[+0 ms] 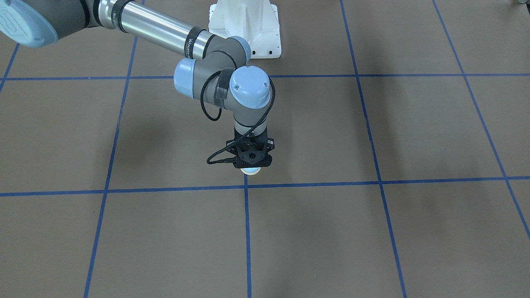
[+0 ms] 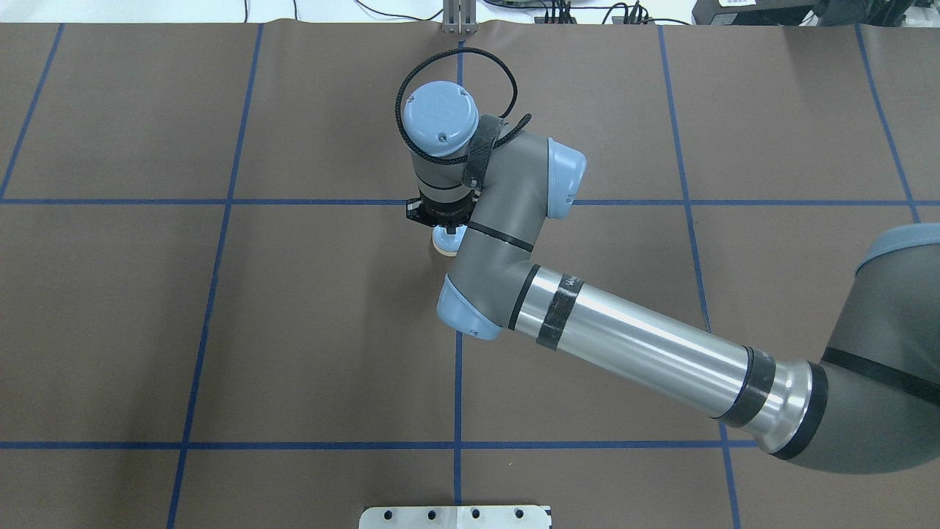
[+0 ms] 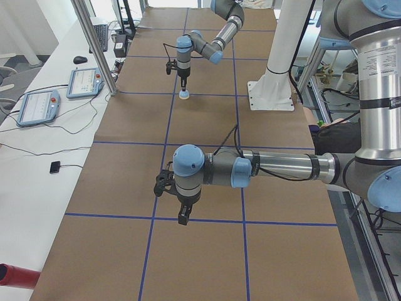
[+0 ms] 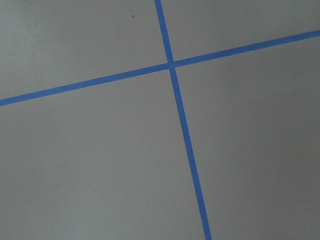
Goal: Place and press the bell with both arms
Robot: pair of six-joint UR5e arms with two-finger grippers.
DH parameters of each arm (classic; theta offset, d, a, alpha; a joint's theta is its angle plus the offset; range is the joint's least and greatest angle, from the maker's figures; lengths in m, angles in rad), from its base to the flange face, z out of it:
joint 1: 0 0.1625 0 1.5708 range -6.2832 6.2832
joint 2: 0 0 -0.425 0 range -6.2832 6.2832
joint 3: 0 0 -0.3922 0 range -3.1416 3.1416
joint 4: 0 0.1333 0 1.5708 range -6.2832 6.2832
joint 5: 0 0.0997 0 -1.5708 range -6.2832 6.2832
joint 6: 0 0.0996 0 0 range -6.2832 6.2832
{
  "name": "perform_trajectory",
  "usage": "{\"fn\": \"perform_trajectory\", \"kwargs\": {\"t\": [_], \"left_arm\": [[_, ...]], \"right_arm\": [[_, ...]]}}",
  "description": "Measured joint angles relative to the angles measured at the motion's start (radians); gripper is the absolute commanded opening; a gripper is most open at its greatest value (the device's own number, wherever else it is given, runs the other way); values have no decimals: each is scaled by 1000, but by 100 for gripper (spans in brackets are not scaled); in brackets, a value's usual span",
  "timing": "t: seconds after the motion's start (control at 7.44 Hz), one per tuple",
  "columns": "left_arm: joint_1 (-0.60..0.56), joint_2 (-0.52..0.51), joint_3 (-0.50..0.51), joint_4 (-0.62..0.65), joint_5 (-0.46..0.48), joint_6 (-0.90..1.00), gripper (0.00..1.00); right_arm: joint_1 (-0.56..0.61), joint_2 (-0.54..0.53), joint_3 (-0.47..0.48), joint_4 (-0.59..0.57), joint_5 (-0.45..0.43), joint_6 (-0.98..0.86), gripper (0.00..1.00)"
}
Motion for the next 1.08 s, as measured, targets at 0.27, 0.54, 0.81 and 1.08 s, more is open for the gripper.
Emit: {"fn": "perform_trajectory", "kwargs": {"t": [0.27, 0.54, 0.81, 1.08], "left_arm": [[0, 0, 0, 0, -1, 0, 100], [0, 0, 2, 0, -1, 0, 100], [0, 0, 8, 0, -1, 0, 100], [0, 2, 18, 0, -1, -8, 100]], "right_arm": [[6, 13, 14, -2, 5, 4, 0], [35, 18, 46, -9, 44, 6, 56], [87, -13, 86, -10, 79, 0, 100], [169, -124, 189, -13, 141, -61, 100]]}}
